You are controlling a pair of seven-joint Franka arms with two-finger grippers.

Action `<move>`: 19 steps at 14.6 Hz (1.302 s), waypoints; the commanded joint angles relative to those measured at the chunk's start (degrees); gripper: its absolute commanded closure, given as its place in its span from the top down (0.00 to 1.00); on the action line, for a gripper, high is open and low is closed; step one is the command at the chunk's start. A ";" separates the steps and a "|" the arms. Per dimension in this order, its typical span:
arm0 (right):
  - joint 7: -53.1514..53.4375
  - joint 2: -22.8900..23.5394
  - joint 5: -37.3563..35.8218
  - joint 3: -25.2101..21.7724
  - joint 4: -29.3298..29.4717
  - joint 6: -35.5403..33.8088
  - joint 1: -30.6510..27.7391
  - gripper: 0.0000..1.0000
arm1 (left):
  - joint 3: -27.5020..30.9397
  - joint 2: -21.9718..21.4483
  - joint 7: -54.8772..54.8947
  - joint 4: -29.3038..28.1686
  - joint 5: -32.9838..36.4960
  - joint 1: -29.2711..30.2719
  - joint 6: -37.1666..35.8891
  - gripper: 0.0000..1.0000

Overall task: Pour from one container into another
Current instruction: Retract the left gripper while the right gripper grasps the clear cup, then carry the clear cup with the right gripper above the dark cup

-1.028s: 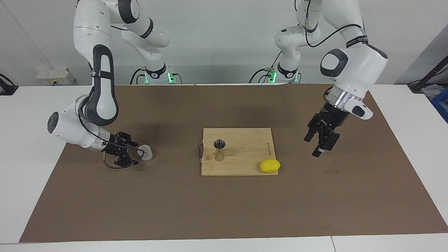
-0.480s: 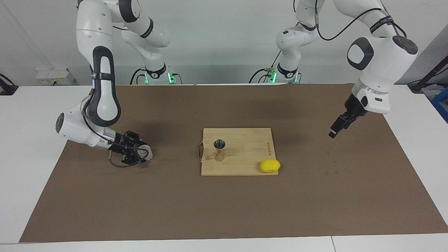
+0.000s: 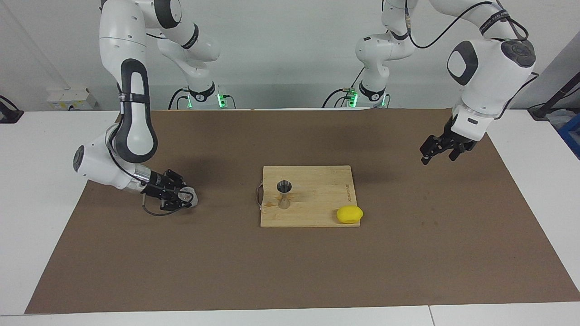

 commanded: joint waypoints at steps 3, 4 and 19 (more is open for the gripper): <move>2.73 -2.72 2.94 0.30 -0.10 0.48 0.10 0.00 | 0.38 -4.00 1.83 2.88 1.14 -1.43 -9.54 1.00; 4.49 -3.42 2.94 0.65 -0.01 0.83 0.63 0.00 | -1.73 -3.74 1.74 5.07 1.14 0.68 -11.65 1.00; 46.06 0.17 -17.60 0.65 19.67 1.62 20.74 0.00 | -2.63 -4.97 1.30 9.66 1.05 1.76 -19.67 1.00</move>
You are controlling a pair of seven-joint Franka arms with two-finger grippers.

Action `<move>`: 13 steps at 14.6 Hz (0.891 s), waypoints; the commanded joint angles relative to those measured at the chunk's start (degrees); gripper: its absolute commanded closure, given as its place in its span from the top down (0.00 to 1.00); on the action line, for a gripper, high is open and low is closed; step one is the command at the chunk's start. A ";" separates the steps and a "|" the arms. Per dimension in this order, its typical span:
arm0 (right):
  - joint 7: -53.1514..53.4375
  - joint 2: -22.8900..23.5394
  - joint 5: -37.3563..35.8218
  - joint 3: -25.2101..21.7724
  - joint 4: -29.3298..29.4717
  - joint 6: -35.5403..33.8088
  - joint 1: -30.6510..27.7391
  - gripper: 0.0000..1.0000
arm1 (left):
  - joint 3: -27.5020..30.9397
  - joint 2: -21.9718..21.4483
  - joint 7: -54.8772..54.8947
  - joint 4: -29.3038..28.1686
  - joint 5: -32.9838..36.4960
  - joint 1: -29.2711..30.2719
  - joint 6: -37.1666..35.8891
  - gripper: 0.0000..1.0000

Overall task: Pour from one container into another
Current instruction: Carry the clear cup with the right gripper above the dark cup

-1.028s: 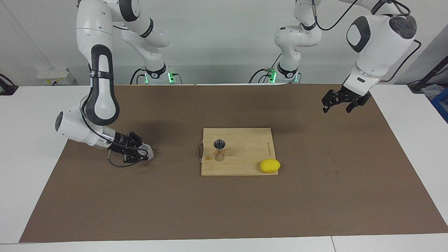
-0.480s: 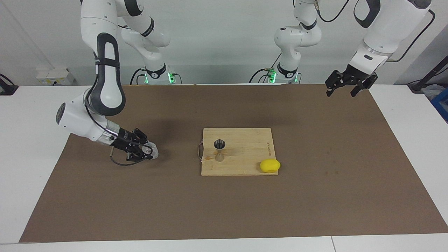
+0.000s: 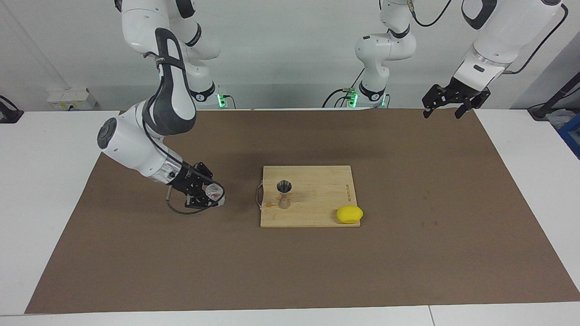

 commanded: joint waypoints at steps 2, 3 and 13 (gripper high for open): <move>7.85 3.25 -6.33 -0.11 5.12 0.69 4.68 0.00 | -0.75 -0.80 0.26 -0.31 1.02 0.82 -0.53 1.00; 8.73 3.43 -7.65 -0.11 5.47 0.96 5.73 0.00 | -0.75 -0.80 0.26 -0.31 1.02 0.82 -0.62 1.00; 12.34 4.84 -23.38 -0.11 10.04 -0.09 13.83 0.00 | -0.84 -0.45 0.70 -1.28 1.02 0.82 8.77 1.00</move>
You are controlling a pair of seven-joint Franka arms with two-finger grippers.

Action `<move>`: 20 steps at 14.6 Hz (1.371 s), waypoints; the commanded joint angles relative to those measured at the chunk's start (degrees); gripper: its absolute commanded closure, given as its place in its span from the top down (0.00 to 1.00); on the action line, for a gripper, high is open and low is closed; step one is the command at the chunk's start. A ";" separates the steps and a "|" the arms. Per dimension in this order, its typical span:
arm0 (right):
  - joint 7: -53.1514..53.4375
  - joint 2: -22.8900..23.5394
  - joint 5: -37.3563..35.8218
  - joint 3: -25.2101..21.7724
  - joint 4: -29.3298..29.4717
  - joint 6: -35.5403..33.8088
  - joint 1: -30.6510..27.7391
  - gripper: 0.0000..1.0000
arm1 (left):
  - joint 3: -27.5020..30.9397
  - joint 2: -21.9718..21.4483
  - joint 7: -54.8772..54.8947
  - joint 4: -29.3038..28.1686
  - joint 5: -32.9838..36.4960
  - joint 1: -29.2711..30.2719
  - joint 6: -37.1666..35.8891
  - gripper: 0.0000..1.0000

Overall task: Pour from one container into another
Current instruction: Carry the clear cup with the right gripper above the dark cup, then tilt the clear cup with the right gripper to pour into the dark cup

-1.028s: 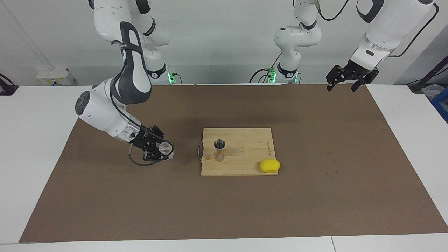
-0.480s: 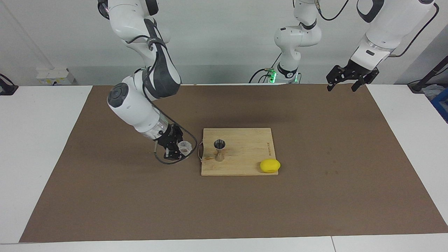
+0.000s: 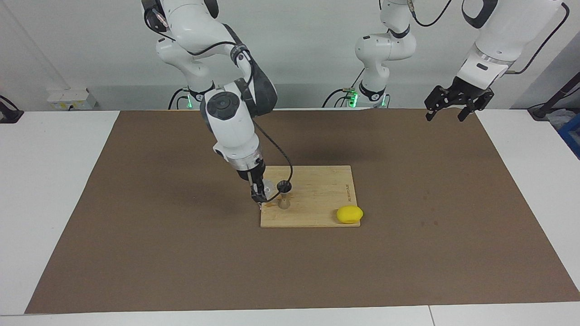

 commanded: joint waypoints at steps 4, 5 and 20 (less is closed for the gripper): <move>1.38 1.03 -8.56 -0.11 2.59 -2.03 3.01 0.00 | -0.52 -0.92 0.60 -1.97 1.02 0.03 1.70 1.00; 1.38 1.03 -9.62 -0.20 2.59 -2.47 3.45 0.00 | -0.26 -0.92 0.43 -1.97 1.02 -0.15 1.52 1.00; 1.20 0.41 -21.92 0.24 2.16 -2.92 7.05 0.00 | 1.59 -1.27 0.87 -1.26 2.69 -1.20 -3.75 1.00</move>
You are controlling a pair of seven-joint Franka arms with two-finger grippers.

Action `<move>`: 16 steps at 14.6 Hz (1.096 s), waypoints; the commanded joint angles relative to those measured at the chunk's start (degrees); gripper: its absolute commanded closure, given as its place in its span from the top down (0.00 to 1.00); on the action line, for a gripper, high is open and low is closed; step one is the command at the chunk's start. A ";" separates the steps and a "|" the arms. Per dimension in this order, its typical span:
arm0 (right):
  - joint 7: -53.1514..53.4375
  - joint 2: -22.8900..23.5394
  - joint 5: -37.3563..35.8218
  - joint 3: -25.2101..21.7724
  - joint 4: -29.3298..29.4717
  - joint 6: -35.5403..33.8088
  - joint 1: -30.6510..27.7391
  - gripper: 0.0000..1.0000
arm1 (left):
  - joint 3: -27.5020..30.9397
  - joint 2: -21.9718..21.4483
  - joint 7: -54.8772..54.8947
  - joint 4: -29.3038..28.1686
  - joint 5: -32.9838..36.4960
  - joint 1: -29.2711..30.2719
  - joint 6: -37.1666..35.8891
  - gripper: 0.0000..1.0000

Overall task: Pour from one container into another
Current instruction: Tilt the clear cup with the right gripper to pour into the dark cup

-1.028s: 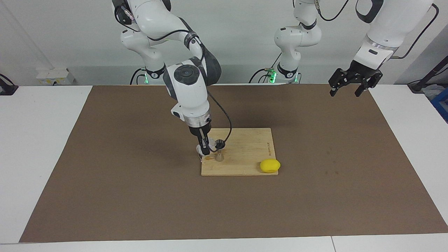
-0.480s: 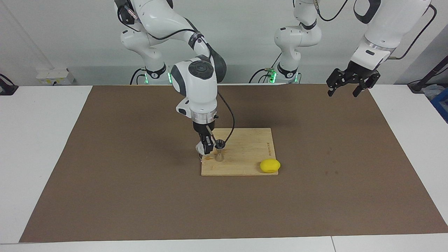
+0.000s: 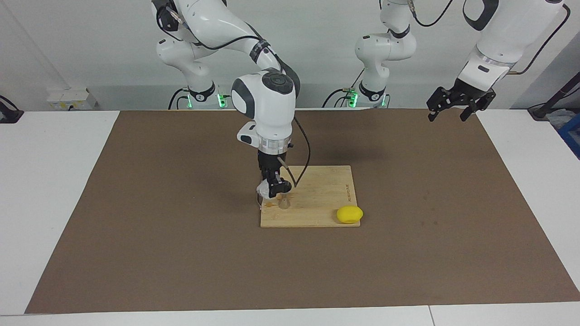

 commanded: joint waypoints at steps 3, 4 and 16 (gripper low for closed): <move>0.49 0.23 -4.22 0.25 0.60 -1.53 0.77 0.00 | -0.29 -1.10 0.76 -0.63 1.36 0.21 -1.02 1.00; 0.49 0.14 -4.93 0.25 0.34 -1.53 0.94 0.00 | -0.29 -1.10 0.76 -0.72 1.36 0.21 -1.29 1.00; -0.92 -1.44 -12.49 0.43 -2.12 -1.88 2.79 0.00 | -0.29 -1.19 0.15 -0.98 1.28 0.12 -0.94 1.00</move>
